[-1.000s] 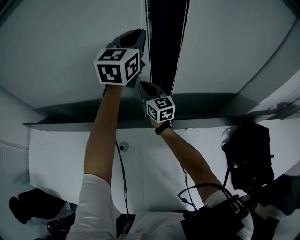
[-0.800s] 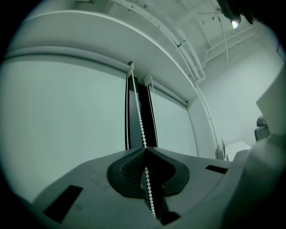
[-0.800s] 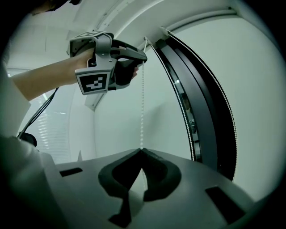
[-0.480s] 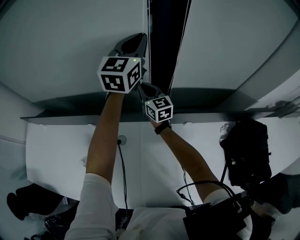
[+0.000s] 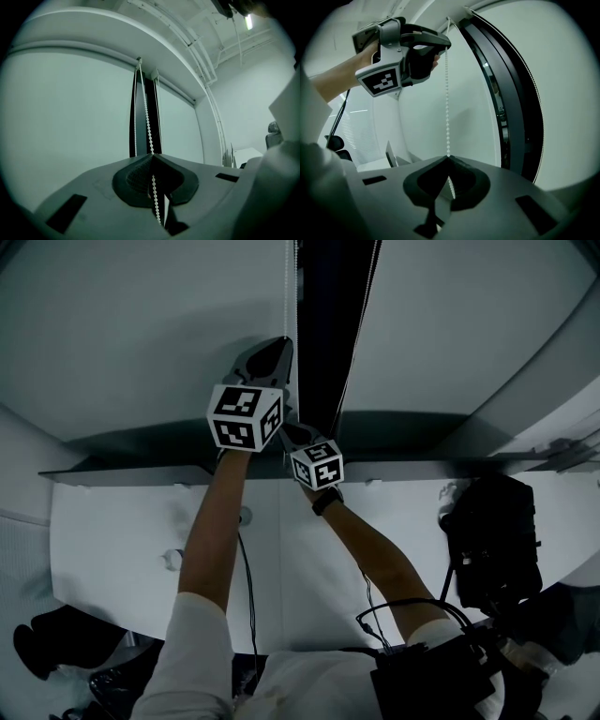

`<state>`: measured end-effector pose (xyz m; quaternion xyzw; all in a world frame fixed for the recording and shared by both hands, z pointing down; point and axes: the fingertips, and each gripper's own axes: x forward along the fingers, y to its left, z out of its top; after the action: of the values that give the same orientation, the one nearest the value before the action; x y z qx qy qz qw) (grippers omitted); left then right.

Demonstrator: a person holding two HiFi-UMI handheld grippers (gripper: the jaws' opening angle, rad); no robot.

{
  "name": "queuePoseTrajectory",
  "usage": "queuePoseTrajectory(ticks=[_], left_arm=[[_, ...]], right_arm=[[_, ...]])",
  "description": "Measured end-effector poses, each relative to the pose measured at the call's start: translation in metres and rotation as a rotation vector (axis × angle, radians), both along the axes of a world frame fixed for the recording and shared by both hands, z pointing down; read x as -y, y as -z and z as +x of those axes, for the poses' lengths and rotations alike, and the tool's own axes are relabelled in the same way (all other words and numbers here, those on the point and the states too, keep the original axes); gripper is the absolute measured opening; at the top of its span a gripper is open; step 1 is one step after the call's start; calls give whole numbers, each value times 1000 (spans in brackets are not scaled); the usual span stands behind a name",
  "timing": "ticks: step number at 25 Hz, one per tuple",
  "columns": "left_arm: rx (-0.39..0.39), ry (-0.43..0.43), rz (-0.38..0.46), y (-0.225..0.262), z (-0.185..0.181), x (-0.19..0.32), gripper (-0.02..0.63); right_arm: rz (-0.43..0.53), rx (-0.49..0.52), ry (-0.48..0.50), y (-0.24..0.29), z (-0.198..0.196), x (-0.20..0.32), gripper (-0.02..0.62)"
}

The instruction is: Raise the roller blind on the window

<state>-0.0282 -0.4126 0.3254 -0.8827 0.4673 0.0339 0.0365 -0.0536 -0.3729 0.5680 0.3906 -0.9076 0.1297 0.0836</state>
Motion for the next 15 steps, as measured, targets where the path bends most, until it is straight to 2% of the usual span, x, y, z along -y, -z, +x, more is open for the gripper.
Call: queuePoseTrajectory(ticks=[4,7,11,15], left_arm=[[-48,-2,15,-8,-3,-8,2],[-45,-1,32,-7,-3,-11,2],[-46,16,36,-12,-1,-13,2],[-27,20,3,-32,4,-17,2]], right_arm=[[17,-48,14,-5,11,-18,5],[49,-45,30,10,19,-36,6],[116,38,17,60,45,-49,6],[161,204,-20,133,89,-35,6]])
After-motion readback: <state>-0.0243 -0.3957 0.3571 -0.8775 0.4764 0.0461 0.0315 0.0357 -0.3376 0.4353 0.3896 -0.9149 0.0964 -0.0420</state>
